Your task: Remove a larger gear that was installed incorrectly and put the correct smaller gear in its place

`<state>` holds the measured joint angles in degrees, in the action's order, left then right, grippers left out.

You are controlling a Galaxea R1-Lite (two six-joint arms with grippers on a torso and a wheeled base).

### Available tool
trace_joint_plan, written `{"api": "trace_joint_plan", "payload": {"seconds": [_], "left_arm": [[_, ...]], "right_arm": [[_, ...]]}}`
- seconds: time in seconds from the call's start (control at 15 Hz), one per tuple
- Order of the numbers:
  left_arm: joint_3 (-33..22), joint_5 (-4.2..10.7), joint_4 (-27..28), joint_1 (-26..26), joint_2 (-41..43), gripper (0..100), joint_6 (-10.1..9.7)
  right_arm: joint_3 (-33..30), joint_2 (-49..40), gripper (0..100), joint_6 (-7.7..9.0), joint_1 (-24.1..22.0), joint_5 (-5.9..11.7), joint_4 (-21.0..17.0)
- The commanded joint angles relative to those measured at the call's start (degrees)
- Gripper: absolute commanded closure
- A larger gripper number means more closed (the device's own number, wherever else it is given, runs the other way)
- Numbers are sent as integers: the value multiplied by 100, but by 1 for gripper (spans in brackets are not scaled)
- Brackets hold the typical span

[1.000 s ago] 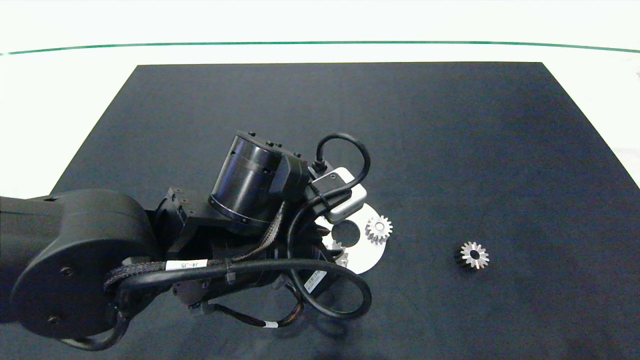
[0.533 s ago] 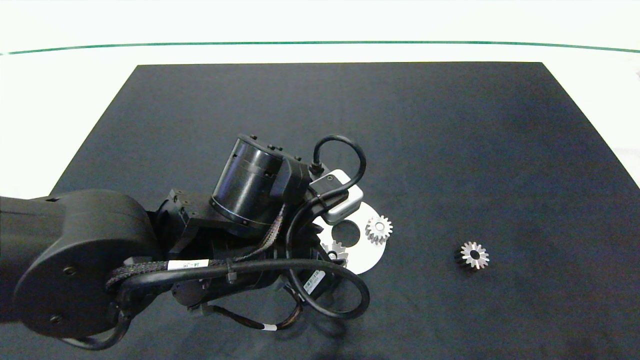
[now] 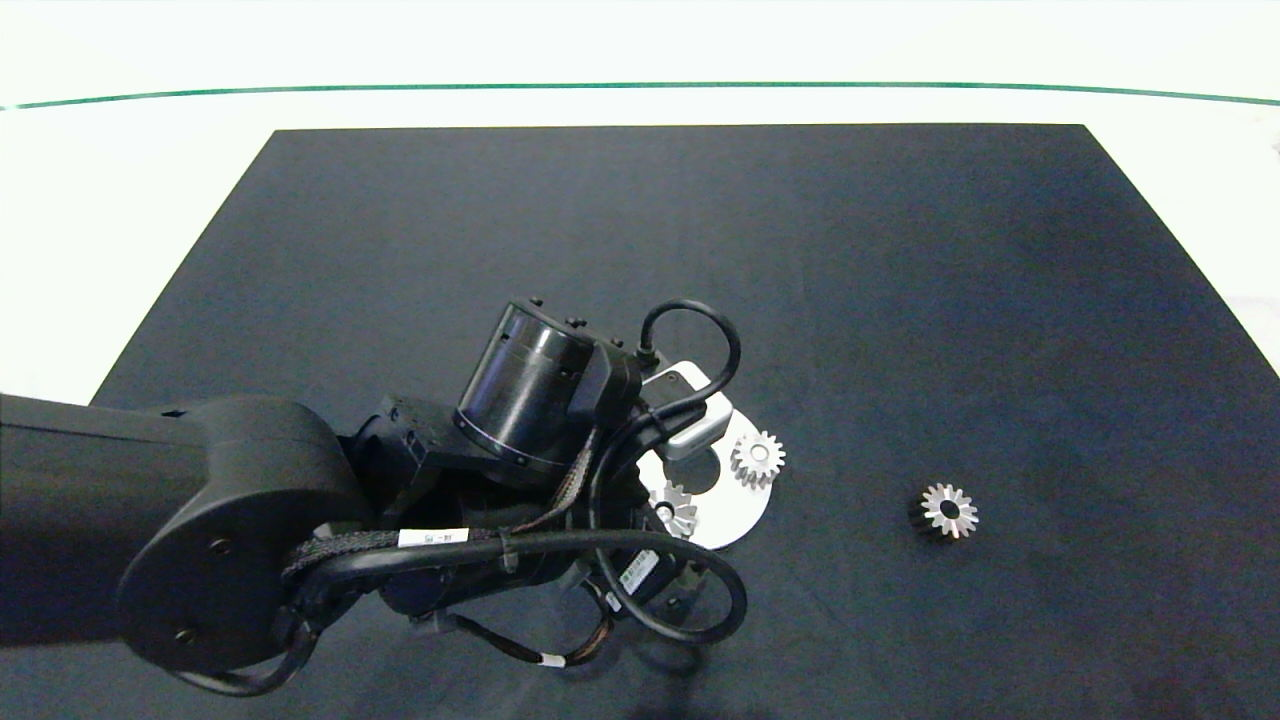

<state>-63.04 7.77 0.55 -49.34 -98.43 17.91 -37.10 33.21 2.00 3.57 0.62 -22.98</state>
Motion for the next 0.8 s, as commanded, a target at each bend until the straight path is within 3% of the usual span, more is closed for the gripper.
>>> {"api": "trace_joint_plan", "payload": {"seconds": [0.07, 0.47, 0.8], "left_arm": [[11, -12, -195, 29, -212, 0, 11], [292, -3, -855, 29, -449, 0, -15], [389, -3, -863, 64, -441, 0, -24]], "right_arm": [[9, 2, 0, 2, 3, -1, -14], [9, 2, 0, 2, 3, -1, -14], [18, 10, 0, 2, 3, -1, -14]]}}
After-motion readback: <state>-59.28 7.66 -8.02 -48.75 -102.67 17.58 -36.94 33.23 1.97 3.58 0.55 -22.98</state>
